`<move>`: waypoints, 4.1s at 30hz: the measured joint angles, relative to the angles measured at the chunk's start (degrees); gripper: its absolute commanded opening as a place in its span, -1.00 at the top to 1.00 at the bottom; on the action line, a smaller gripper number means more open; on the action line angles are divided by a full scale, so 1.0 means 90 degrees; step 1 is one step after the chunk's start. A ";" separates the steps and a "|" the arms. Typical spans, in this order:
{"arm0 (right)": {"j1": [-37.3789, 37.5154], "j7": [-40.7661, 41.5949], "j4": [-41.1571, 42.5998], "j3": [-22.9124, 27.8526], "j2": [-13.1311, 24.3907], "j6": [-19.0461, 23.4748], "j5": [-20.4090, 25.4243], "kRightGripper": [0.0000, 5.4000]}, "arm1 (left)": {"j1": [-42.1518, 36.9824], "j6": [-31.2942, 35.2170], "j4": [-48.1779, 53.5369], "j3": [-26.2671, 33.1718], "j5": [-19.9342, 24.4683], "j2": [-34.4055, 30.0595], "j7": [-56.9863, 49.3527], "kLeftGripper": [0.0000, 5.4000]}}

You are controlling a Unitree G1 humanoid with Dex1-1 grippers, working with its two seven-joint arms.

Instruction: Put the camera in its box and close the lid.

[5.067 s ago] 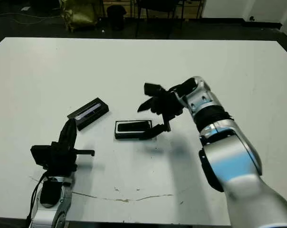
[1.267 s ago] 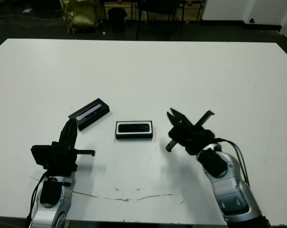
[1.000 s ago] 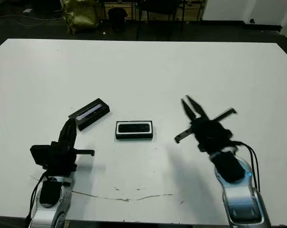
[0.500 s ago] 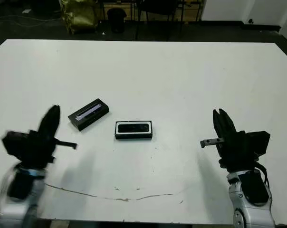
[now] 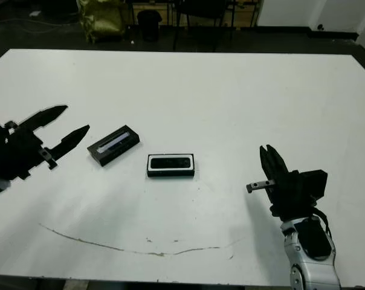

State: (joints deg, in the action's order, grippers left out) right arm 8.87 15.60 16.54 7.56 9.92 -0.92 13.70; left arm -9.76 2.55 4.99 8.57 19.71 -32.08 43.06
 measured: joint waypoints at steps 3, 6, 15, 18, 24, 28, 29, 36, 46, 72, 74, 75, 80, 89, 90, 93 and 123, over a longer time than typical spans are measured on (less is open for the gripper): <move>0.0012 0.0020 -0.0013 -0.0007 0.0010 -0.0005 -0.0008 1.00 | -0.0417 0.0030 -0.0644 -0.0083 0.0138 0.0013 0.0377 -0.76; 0.0049 -0.0107 0.0083 -0.0042 0.0008 0.0173 -0.0069 1.00 | -0.0799 0.0124 -0.1321 -0.0166 0.0306 0.0101 0.0701 -0.99; 0.0089 -0.0181 0.0126 -0.0079 0.0006 0.0371 -0.0066 1.00 | -0.1071 0.0889 -0.2402 -0.0242 0.0849 0.0564 0.1243 -0.99; 0.0083 -0.0037 -0.0053 -0.0074 0.0000 0.0301 0.0074 1.00 | -0.1112 0.0957 -0.2713 -0.0170 0.1138 0.0650 0.1690 -0.99; 0.0073 0.0021 -0.0164 -0.0080 -0.0011 0.0210 0.0128 1.00 | -0.1127 0.1232 -0.3055 0.0004 0.1467 0.0821 0.2062 -0.99; 0.0072 0.0029 -0.0167 -0.0078 -0.0010 0.0216 0.0143 1.00 | -0.1028 0.1109 -0.2738 -0.0004 0.1074 0.0810 0.1601 -0.99; 0.0072 0.0041 -0.0174 -0.0078 -0.0010 0.0216 0.0144 1.00 | -0.0996 0.1095 -0.2673 -0.0008 0.0998 0.0810 0.1472 -0.99; 0.0102 0.0044 -0.0162 -0.0117 -0.0003 0.0237 0.0079 1.00 | -0.0926 0.0854 -0.2639 -0.0014 0.0801 0.0838 0.1259 -0.99; 0.0275 -0.0273 0.0264 -0.0240 -0.0001 0.0628 -0.0256 1.00 | -0.0908 0.0111 -0.2641 -0.0115 0.0457 0.0904 0.1139 -0.99; 0.0326 -0.0230 0.0170 -0.0192 0.0007 0.0548 -0.0095 1.00 | -0.1194 0.0074 -0.3642 -0.0341 0.0047 0.1078 0.0964 -0.99; 0.0335 -0.0225 0.0178 -0.0192 0.0008 0.0554 -0.0089 1.00 | -0.1212 0.0075 -0.3699 -0.0347 0.0046 0.1084 0.0964 -0.99; 0.0344 -0.0241 0.0210 -0.0192 0.0007 0.0567 -0.0092 1.00 | -0.1227 0.0074 -0.3722 -0.0352 0.0042 0.1087 0.0964 -0.99; 0.0383 -0.0275 0.0287 -0.0198 0.0008 0.0601 -0.0107 1.00 | -0.1332 0.0064 -0.3865 -0.0368 0.0008 0.1107 0.0965 -0.99; 0.0414 -0.0298 0.0381 -0.0212 0.0009 0.0698 -0.0126 1.00 | -0.1443 -0.0010 -0.4091 -0.0410 -0.0073 0.1133 0.0965 -0.99; 0.0417 -0.0300 0.0403 -0.0212 0.0009 0.0717 -0.0126 1.00 | -0.1468 -0.0027 -0.4131 -0.0415 -0.0094 0.1135 0.0965 -0.99; 0.0423 -0.0300 0.0439 -0.0212 0.0009 0.0740 -0.0124 1.00 | -0.1503 -0.0081 -0.4187 -0.0421 -0.0165 0.1142 0.0959 -0.99; 0.0513 -0.0409 0.0493 -0.0213 -0.0026 0.0810 -0.0114 1.00 | -0.1965 -0.0202 -0.5225 -0.0485 -0.0422 0.1247 0.0856 -0.99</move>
State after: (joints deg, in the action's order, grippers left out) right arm 13.48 11.92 20.98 5.65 9.69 6.37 12.67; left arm -27.44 0.73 -42.03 4.20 15.91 -20.86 50.76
